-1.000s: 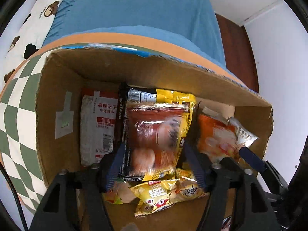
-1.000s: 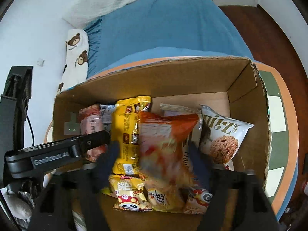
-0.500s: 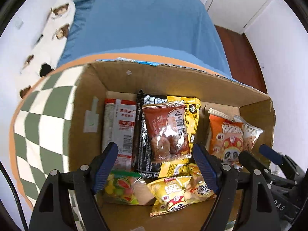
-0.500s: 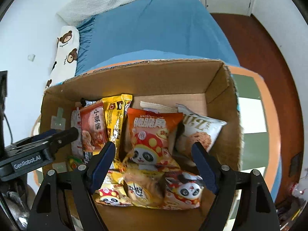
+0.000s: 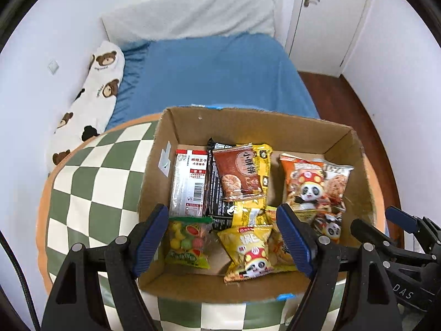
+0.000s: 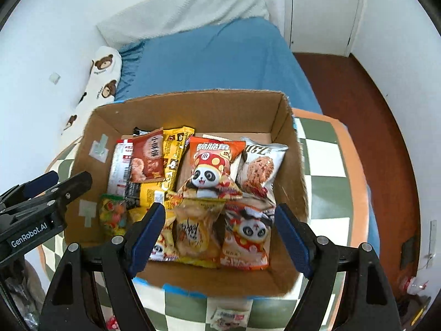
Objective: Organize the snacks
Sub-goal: 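Lower both packs into the cardboard box, open both tools and withdraw, then grasp the red triangle chocolate with left tool while right tool grasps the white wrapped snack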
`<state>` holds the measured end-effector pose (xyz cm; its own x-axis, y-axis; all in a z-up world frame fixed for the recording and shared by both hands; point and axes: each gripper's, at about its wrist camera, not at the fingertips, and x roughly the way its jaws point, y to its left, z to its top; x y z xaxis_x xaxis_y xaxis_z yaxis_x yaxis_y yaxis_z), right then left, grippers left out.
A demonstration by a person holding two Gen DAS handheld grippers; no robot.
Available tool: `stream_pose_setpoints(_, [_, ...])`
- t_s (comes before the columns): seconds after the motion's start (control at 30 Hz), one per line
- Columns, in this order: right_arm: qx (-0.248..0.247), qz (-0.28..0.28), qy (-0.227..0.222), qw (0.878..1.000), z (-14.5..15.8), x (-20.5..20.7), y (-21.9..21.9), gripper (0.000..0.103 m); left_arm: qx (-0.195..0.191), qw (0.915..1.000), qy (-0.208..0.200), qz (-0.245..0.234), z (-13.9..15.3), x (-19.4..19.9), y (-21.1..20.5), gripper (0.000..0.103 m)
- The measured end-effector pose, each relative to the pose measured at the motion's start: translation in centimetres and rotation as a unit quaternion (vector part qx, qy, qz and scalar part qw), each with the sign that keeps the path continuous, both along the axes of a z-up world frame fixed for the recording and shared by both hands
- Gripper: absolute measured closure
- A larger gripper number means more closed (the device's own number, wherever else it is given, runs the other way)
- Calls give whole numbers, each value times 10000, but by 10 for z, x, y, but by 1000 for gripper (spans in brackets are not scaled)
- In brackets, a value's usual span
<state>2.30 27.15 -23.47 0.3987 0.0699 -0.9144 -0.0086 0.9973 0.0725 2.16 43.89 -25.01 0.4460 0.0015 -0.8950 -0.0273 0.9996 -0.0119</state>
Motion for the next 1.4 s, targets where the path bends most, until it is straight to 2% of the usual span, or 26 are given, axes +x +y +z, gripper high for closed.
stream_pose_setpoints(0.17, [-47,38,-338,9994,28,-35,0,19,-10,9995,-314,-45,25,-31,-8,24])
stream_pose_setpoints(0.27, [-99,13,-571,9983,45,-57,-1,6,-10,9990,-452,-35,37,-47,-9,24])
stream_pose_setpoints(0.47, [-112,-48,-867,9962,70,-96,-1,5,-31,9969,-790,-52,63,-83,-16,24])
stream_pose_setpoints(0.67, [-41,-115,-1100,9939,89,-128,-2,5,-64,9954,-957,-69,77,-109,-18,24])
stream_pose_setpoints(0.8, [95,-147,-1005,9948,85,-143,-3,4,-88,9964,-846,16,68,-124,-12,24])
stream_pose_setpoints(0.87, [164,-160,-793,9966,71,-147,-5,4,-73,9978,-651,129,53,-129,-4,24])
stream_pose_setpoints(0.97, [354,-257,-260,9987,31,-148,-10,4,-93,9990,-244,352,23,-135,11,24])
stream_pose_setpoints(1.13, [516,-481,721,9949,-58,-143,-20,4,67,9949,517,866,-40,-150,48,24])
stream_pose_setpoints(1.27, [710,-695,1438,9846,-125,-144,-29,4,45,9846,1084,1373,-82,-170,85,24])
stream_pose_setpoints(1.37, [781,-816,1752,9780,-160,-145,-31,6,-185,9748,1448,1684,-106,-189,108,24])
stream_pose_setpoints(1.4, [836,-851,1817,9761,-168,-146,-32,9,-291,9708,1578,1786,-115,-196,116,24])
